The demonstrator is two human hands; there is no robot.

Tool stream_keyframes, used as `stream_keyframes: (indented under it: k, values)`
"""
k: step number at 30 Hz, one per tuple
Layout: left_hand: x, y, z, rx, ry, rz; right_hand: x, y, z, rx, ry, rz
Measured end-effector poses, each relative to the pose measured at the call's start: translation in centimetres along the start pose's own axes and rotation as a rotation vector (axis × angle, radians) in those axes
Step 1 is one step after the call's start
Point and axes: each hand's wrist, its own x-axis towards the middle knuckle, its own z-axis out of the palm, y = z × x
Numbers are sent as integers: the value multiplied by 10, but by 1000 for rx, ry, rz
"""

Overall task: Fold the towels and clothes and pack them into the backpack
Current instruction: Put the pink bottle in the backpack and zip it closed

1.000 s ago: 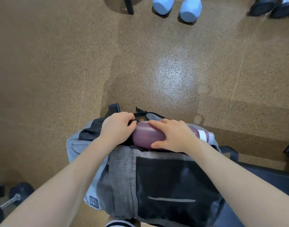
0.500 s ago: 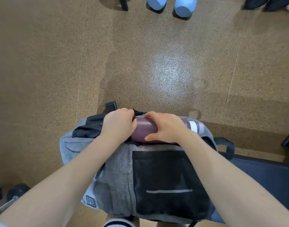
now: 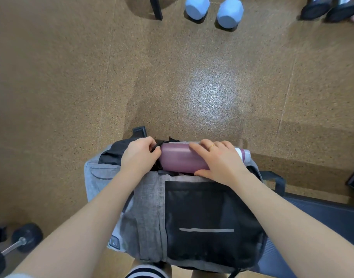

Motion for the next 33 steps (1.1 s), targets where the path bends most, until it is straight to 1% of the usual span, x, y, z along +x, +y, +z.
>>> stream_keyframes:
  k: [3, 6, 9, 12, 15, 19, 21, 22, 25, 27, 29, 31, 32, 33]
  values:
    - [3, 0, -1, 54, 51, -3, 12, 2, -6, 58, -58, -26]
    - [7, 6, -6, 123, 112, 38, 23, 7, -11, 212, -154, 1]
    - [10, 16, -7, 224, 100, 98, 30, 9, -16, 318, -250, 11]
    - [13, 19, -5, 282, 94, 128, 34, 2, -19, 346, -269, 26]
    - [7, 14, 0, 283, 109, 154, 36, -10, -15, 177, -213, -20]
    - [-3, 3, 9, 148, 172, 176, 31, -20, -1, -63, -95, -83]
    - [-6, 0, 13, 105, 215, 205, 25, -23, 4, -115, -22, -78]
    - [-7, 1, 14, 82, 219, 201, 24, -24, 5, -121, 12, -85]
    - [-2, 8, 11, 64, 150, 102, 30, -13, 2, -49, -79, -102]
    - [1, 9, 9, 102, 131, 46, 34, -5, 0, 40, -69, -97]
    - [2, 9, 4, 156, 127, 11, 30, -2, -5, 101, 3, -64]
    - [3, 6, 0, 206, 113, -11, 20, 3, -4, 103, 133, 12]
    - [4, 4, -2, 213, 98, -27, 13, 10, -2, 108, 149, 53]
    - [5, 2, -3, 210, 81, -42, 6, 17, -1, 125, 122, 93]
